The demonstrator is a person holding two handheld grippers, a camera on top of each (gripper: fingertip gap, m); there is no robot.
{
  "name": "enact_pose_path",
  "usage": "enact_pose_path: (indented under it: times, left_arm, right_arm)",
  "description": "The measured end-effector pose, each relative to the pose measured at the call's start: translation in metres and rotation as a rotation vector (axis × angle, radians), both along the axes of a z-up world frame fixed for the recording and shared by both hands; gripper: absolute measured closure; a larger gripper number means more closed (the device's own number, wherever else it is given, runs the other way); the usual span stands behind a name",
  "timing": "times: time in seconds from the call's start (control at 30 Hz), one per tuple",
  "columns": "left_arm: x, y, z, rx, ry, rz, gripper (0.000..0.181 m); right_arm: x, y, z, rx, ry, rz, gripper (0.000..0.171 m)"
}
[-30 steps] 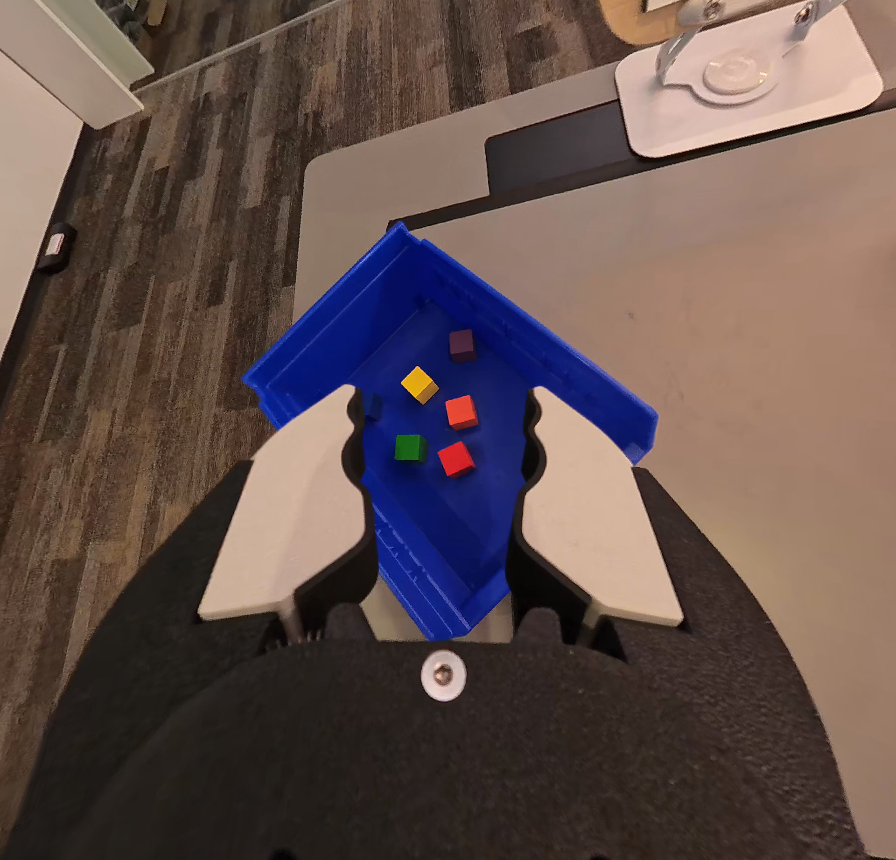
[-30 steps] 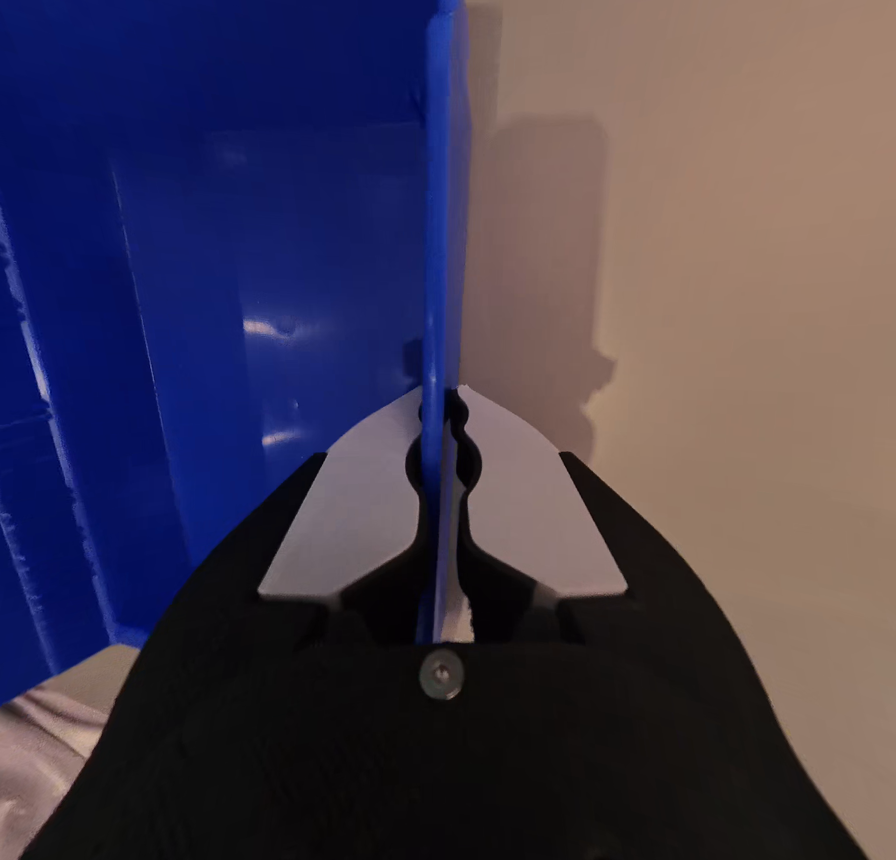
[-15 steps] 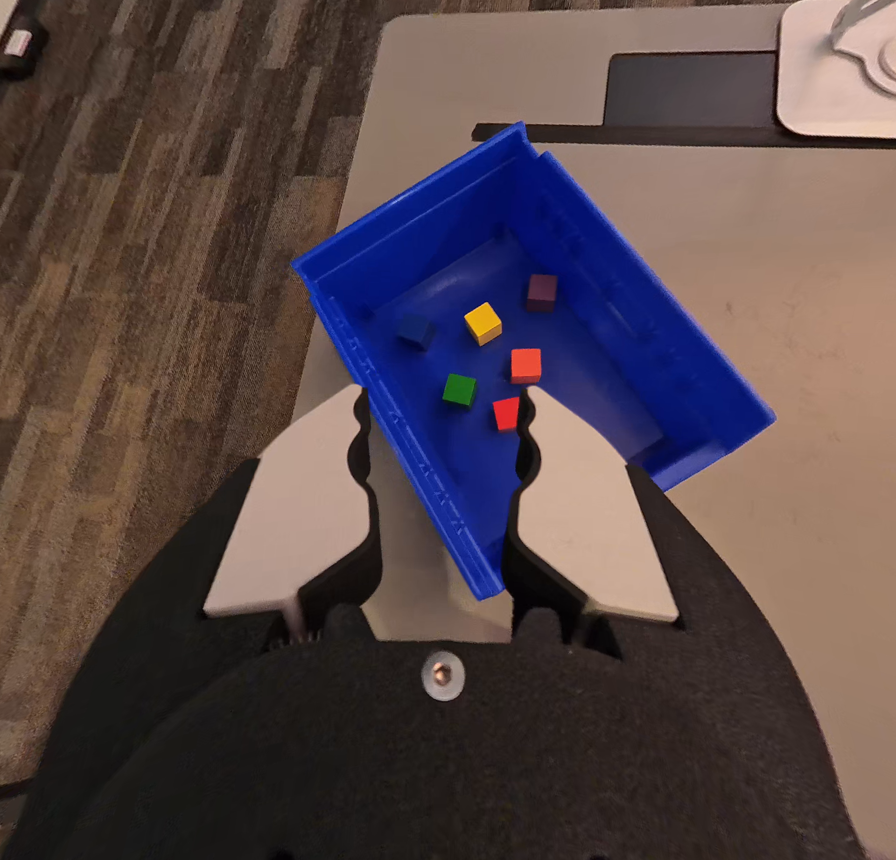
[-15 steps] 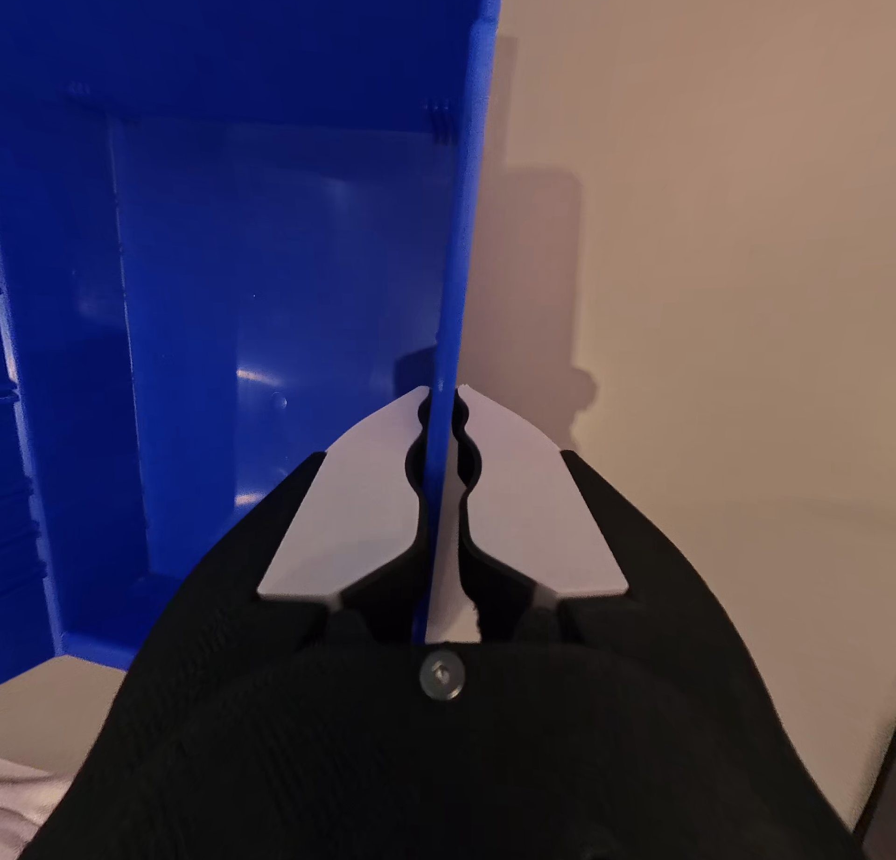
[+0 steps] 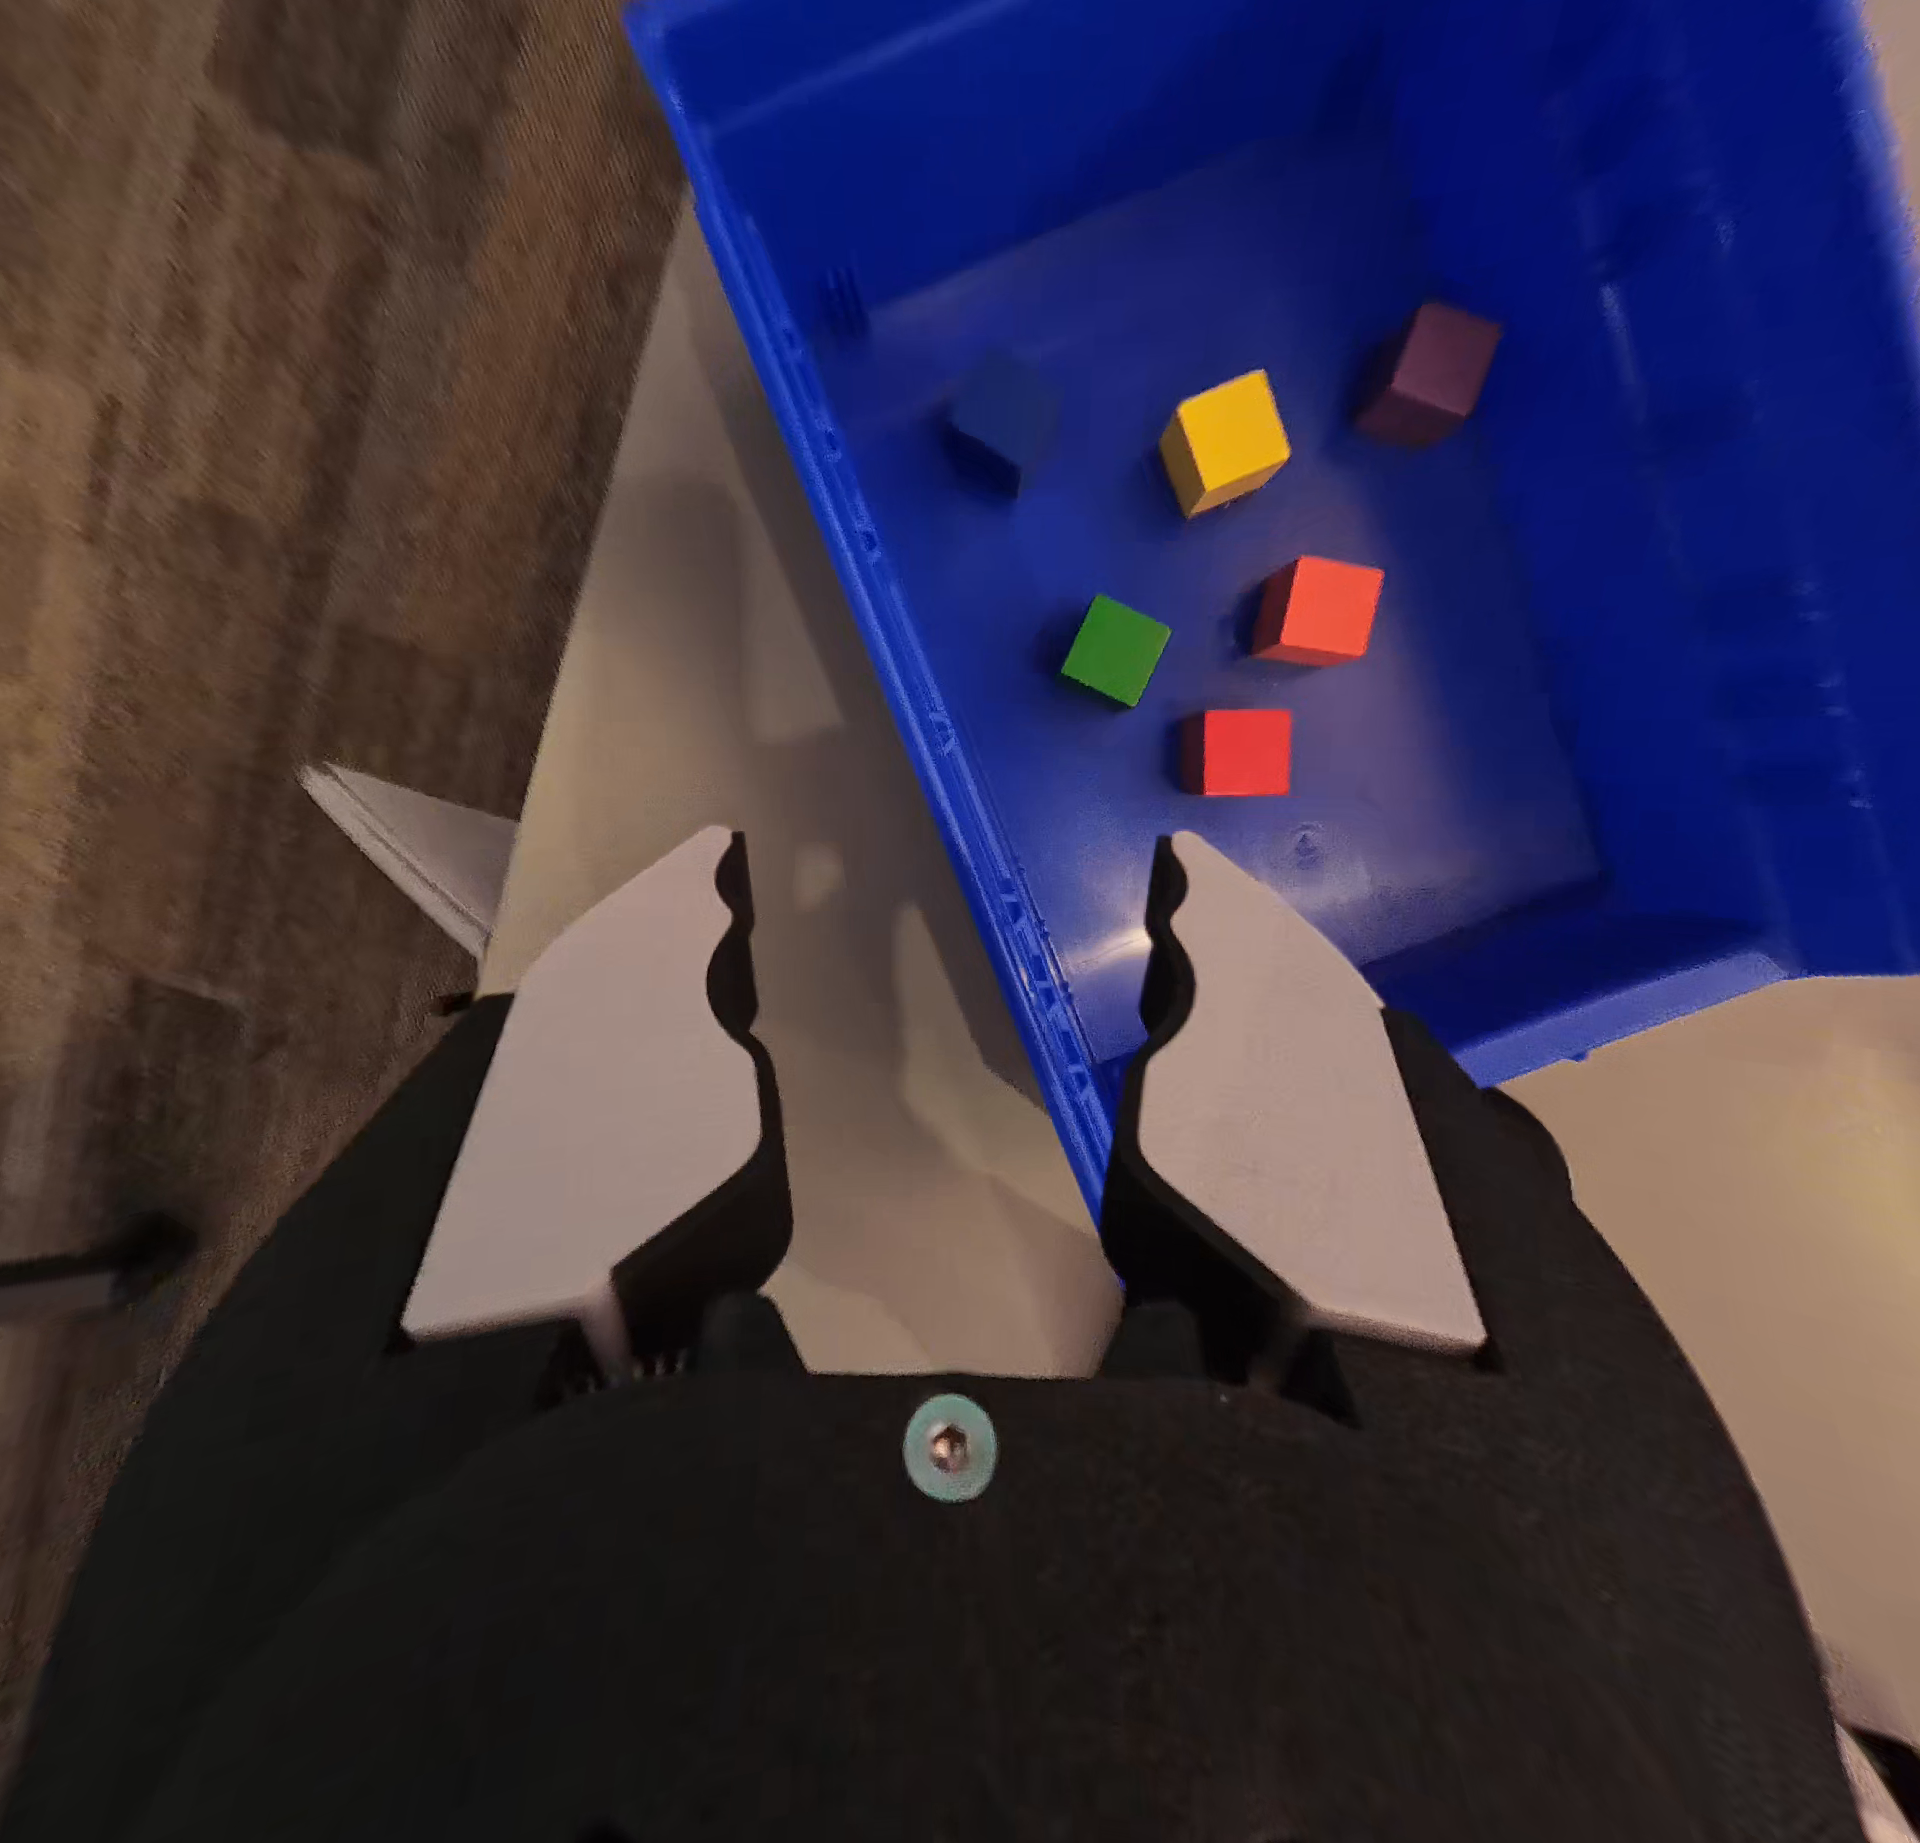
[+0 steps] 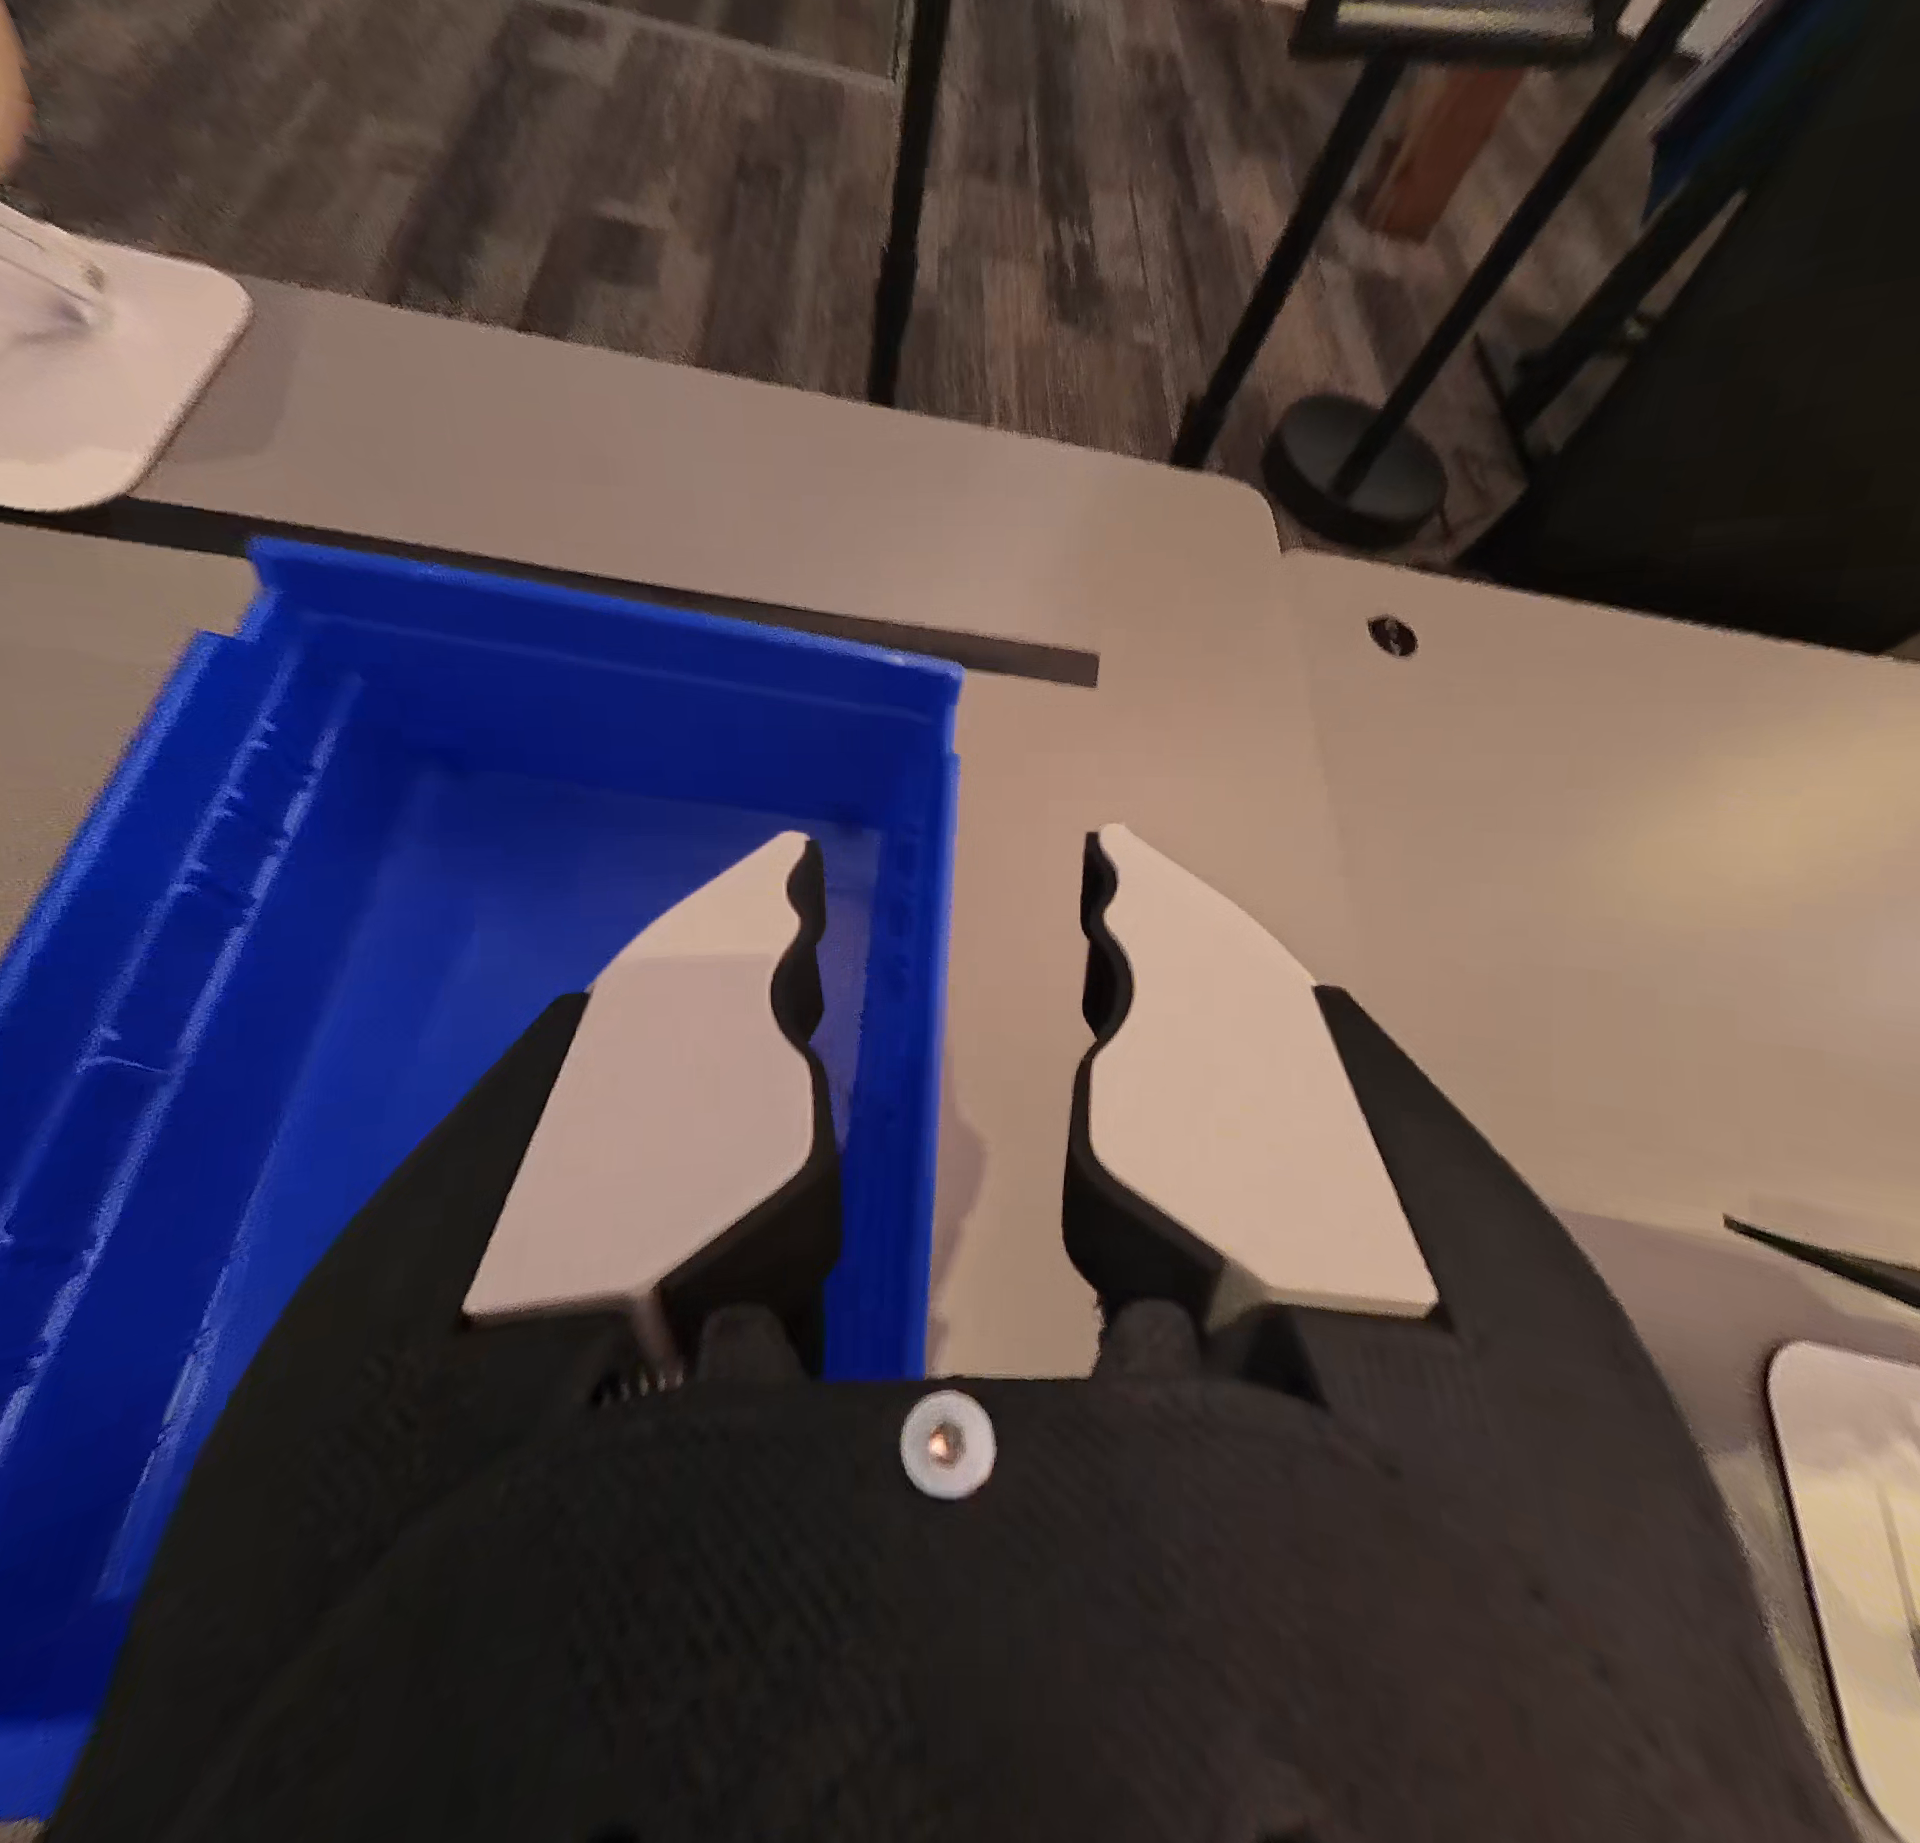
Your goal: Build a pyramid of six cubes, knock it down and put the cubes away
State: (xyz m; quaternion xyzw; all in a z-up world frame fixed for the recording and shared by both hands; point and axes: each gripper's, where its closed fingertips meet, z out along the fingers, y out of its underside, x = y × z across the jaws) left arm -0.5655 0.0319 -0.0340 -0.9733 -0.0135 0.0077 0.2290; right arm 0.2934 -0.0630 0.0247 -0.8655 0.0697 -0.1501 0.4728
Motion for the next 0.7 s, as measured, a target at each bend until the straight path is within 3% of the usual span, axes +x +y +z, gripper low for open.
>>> enact_pose_path:
  times: [0.3, 0.43, 0.47, 0.63, 0.7]
  left_arm:
    - [0.001, 0.003, -0.056, -0.231, -0.040, -0.019, 0.127]
    - [0.004, 0.002, -0.073, -0.314, -0.036, -0.058, 0.162]
    - [0.004, 0.003, -0.075, -0.330, -0.026, -0.073, 0.161]
    - [0.007, 0.028, -0.076, -0.272, 0.023, -0.147, 0.170]
    - [0.012, 0.045, -0.075, -0.241, 0.086, -0.246, 0.168]
  right_arm:
    - [-0.030, 0.010, 0.027, 0.085, -0.082, 0.097, 0.125]
    - [-0.033, 0.011, 0.027, 0.085, -0.084, 0.113, 0.125]
    - [-0.033, 0.012, 0.026, 0.082, -0.085, 0.117, 0.125]
    - [-0.037, 0.016, 0.020, 0.064, -0.086, 0.138, 0.126]
    - [-0.040, 0.019, 0.017, 0.049, -0.096, 0.149, 0.127]
